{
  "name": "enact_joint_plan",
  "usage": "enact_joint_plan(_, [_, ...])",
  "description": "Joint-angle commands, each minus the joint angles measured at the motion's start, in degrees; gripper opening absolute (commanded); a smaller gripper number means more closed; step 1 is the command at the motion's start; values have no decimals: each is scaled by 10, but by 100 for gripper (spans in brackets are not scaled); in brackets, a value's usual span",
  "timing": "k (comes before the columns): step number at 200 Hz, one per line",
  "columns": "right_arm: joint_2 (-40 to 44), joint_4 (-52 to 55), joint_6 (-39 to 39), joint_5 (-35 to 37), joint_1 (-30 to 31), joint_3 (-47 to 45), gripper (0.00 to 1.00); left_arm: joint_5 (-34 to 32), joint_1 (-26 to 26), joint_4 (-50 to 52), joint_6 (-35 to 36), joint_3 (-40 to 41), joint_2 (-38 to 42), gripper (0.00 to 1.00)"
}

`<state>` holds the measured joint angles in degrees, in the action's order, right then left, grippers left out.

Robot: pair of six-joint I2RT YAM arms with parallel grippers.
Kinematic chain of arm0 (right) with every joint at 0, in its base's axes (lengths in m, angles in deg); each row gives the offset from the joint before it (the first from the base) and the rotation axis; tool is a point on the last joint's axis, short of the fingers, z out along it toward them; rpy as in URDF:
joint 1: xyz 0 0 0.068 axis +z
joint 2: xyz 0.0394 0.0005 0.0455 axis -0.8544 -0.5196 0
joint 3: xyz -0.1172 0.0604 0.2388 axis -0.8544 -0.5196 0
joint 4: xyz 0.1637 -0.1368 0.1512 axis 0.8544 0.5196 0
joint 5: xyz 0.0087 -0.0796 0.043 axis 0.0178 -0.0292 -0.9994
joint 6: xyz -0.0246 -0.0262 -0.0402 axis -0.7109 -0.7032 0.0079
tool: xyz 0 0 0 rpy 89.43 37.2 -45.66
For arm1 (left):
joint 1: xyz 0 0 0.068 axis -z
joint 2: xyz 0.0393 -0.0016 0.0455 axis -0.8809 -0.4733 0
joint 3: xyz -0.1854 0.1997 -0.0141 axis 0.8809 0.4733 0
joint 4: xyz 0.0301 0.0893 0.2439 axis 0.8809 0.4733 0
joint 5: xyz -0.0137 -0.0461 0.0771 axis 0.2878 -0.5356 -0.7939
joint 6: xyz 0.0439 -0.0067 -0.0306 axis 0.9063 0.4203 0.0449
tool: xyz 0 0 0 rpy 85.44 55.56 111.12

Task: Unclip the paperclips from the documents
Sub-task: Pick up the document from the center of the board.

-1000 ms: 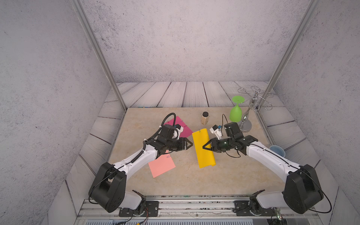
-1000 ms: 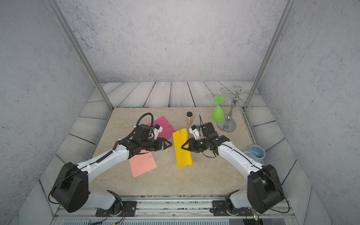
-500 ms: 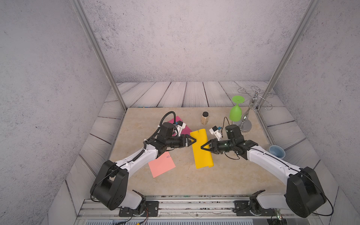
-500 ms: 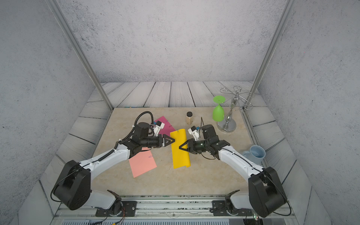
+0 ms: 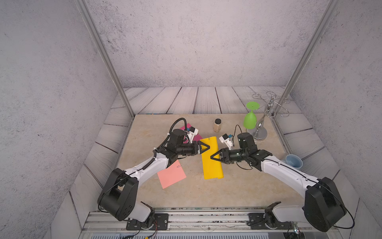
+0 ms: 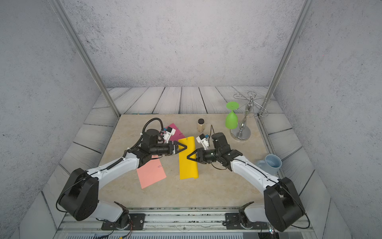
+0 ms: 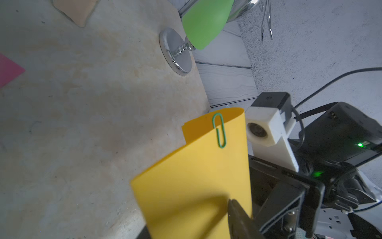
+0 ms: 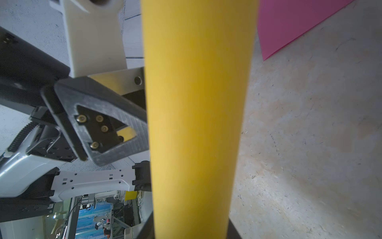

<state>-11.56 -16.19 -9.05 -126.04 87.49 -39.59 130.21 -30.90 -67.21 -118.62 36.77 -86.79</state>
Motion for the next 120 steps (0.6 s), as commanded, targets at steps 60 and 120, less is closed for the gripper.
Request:
enact_joint_plan(60, [-21,7,-29,-10,8,-3,38,43,-5,-67,-29,10,4,31])
enact_joint_plan(120, [-42,22,-46,-13,33,24,38,49,-5,-80,-36,19,2,26])
